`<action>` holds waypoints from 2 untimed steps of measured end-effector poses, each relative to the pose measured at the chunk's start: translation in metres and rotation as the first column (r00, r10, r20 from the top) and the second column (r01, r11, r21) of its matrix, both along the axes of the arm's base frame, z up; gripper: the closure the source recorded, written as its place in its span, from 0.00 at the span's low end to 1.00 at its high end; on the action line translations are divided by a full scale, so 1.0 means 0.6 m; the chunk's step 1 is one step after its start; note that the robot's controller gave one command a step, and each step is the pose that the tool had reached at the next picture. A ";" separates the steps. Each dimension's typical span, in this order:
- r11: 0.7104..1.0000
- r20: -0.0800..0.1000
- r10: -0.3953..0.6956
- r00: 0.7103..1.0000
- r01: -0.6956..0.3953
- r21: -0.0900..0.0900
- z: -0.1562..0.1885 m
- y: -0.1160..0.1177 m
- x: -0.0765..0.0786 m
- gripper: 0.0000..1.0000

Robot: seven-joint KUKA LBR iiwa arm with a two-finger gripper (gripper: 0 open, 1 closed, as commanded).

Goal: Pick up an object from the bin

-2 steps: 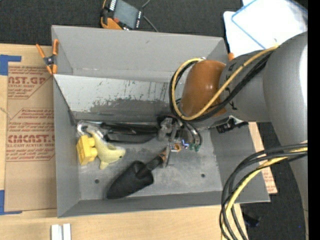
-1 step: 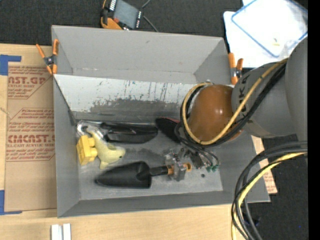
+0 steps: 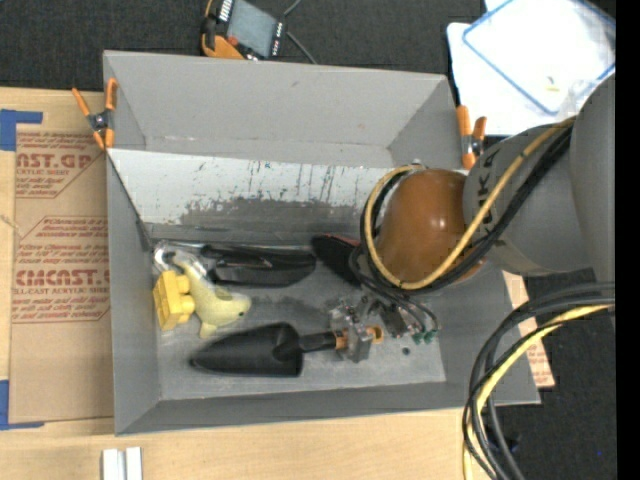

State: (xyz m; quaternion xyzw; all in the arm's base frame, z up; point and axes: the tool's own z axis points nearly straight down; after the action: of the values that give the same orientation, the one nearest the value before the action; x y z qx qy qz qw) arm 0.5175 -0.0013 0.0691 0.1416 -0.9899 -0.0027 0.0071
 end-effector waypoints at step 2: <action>1.000 -0.004 0.000 1.000 0.000 0.000 0.084 0.002 -0.002 1.00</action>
Offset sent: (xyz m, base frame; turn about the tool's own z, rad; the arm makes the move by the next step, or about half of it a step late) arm -0.0019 0.0003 0.0641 -0.0003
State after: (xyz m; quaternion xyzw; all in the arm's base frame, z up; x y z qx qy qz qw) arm 0.5162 -0.0002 0.1194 0.1417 -0.9899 -0.0032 0.0090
